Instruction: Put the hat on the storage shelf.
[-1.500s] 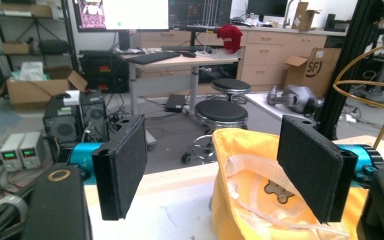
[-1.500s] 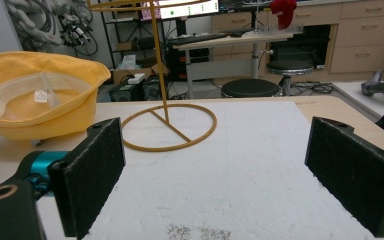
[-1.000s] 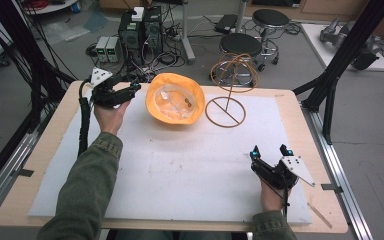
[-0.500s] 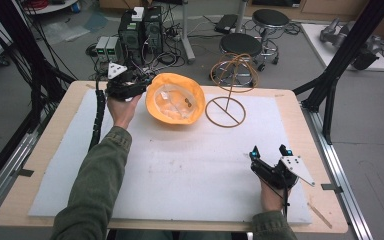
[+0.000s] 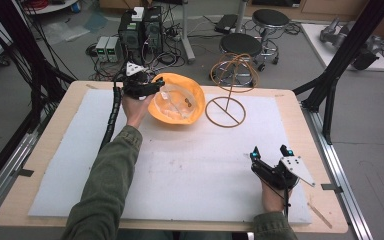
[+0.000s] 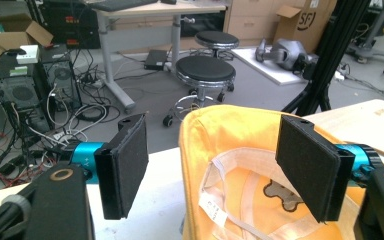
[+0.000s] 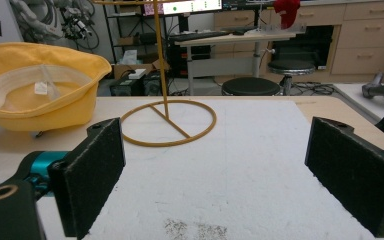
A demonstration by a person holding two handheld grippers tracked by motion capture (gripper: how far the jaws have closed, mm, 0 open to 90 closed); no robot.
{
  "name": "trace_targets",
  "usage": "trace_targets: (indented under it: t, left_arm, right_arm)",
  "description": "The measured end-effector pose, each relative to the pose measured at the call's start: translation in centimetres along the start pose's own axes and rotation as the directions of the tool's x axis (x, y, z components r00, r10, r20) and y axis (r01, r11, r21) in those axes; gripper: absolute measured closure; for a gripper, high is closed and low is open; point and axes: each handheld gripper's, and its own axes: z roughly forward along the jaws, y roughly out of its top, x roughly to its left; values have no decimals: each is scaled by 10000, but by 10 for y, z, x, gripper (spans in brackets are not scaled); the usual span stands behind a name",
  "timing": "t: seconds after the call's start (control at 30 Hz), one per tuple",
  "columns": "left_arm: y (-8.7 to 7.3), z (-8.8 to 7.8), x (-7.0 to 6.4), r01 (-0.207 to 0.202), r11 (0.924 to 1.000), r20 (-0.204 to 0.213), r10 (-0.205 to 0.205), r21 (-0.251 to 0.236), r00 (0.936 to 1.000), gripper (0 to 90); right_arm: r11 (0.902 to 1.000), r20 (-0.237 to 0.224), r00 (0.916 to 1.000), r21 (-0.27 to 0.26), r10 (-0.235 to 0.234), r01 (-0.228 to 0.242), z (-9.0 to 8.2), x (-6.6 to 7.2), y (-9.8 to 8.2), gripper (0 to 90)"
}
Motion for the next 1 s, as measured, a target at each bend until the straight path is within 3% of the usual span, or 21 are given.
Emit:
trace_targets:
  t: [0.2, 0.5, 0.7, 0.77, 0.8, 0.83, 0.87, 1.0]
  left_arm:
    - [-8, 10, 9, 268, 9980, -291, -251, 578, 9993, 294]
    - [-14, 14, 13, 585, 9932, -175, -570, 1006, 9982, 307]
    - [-16, 15, 13, 946, 9881, 117, -967, 1215, 9952, 451]
    - [-18, 16, 15, 1265, 9806, 179, -1306, 1500, 9913, 577]
    - [-19, 16, 16, 1325, 9788, 297, -1388, 1563, 9899, 690]
    - [-19, 16, 16, 1228, 9793, 293, -1291, 1606, 9912, 823]
    - [-20, 15, 15, 1202, 9805, 158, -1241, 1557, 9921, 865]
    - [-18, 13, 12, 1287, 9841, -19, -1294, 1222, 9916, 875]
  right_arm:
    - [10000, -6, 10000, 35, -11, 11, -1, -1, 0, 79]
    - [10000, -12, 10000, 69, -33, 33, -1, -1, 0, 80]
    - [10000, 11, 10000, 58, -31, 31, -1, -1, 0, 80]
    - [10000, 18, 10000, 58, -30, 30, -1, -1, 0, 79]
    - [10000, 28, 10000, 53, -37, 37, -1, -1, 0, 80]
    - [10000, 35, 10000, 58, -40, 40, -2, -1, 0, 80]
    - [10000, 32, 10000, 68, -63, 62, -2, -1, 0, 80]
    - [9999, 42, 10000, 135, -52, 51, -2, -1, 0, 79]
